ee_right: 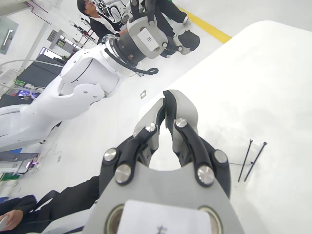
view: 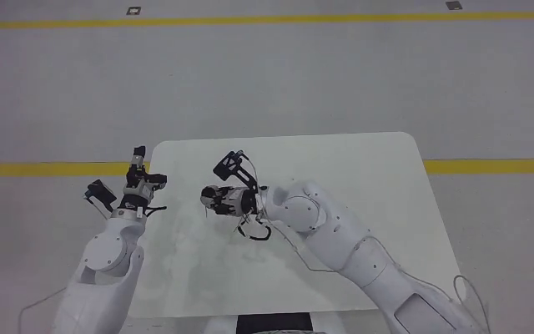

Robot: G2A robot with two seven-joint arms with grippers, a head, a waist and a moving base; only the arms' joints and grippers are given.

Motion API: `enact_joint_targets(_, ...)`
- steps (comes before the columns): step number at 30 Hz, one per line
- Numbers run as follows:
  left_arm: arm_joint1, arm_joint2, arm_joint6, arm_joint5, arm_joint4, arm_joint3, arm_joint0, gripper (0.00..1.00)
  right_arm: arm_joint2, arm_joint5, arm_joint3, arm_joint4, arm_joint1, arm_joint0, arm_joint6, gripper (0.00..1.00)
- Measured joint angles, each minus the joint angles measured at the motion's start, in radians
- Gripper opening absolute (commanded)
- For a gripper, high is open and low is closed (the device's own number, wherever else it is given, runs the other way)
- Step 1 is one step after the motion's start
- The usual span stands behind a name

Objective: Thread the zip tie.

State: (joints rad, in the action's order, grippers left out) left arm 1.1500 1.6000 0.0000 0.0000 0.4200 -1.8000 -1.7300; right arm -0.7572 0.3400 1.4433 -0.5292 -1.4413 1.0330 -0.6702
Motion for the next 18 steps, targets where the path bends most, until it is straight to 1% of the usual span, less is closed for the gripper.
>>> enact_joint_targets(5, 0.000, 0.000, 0.000, 0.000, 0.000, 0.000, 0.000, 1.00, -0.002, 0.000, 0.003, 0.005, 0.000, 0.005, 0.005, 0.00)
enact_joint_targets(7, 0.000, 0.000, 0.000, 0.000, 0.000, 0.000, 0.000, 1.00, -0.013, 0.000, 0.004, 0.041, 0.005, 0.024, 0.042, 0.00)
enact_joint_targets(9, 0.000, -0.002, -0.003, 0.002, 0.003, 0.001, 0.000, 1.00, -0.022, 0.000, 0.012, 0.055, 0.013, 0.039, 0.077, 0.00)
enact_joint_targets(11, 0.001, -0.007, -0.056, 0.032, 0.058, 0.006, 0.004, 1.00, -0.024, 0.000, 0.030, 0.098, 0.025, 0.053, 0.107, 0.00)
enact_joint_targets(12, 0.001, -0.004, -0.097, 0.055, 0.101, 0.010, 0.005, 1.00, -0.022, 0.000, 0.036, 0.120, 0.031, 0.056, 0.114, 0.00)
enact_joint_targets(13, 0.000, 0.005, -0.159, 0.100, 0.171, 0.016, 0.006, 1.00, -0.019, 0.000, 0.044, 0.151, 0.039, 0.057, 0.122, 0.00)
enact_joint_targets(14, -0.002, 0.015, -0.208, 0.141, 0.222, 0.022, 0.008, 1.00, -0.014, 0.000, 0.050, 0.175, 0.045, 0.056, 0.126, 0.00)
enact_joint_targets(15, -0.004, 0.025, -0.256, 0.186, 0.268, 0.029, 0.010, 1.00, -0.010, 0.000, 0.055, 0.198, 0.050, 0.053, 0.130, 0.00)
enact_joint_targets(16, -0.007, 0.038, -0.319, 0.251, 0.326, 0.043, 0.015, 1.00, -0.004, 0.000, 0.058, 0.229, 0.057, 0.049, 0.136, 0.00)
enact_joint_targets(17, -0.010, 0.047, -0.364, 0.301, 0.370, 0.056, 0.021, 1.00, 0.001, 0.000, 0.059, 0.254, 0.062, 0.045, 0.142, 0.00)
enact_joint_targets(18, -0.013, 0.053, -0.405, 0.342, 0.407, 0.072, 0.026, 1.00, 0.007, 0.000, 0.059, 0.280, 0.066, 0.040, 0.144, 0.00)
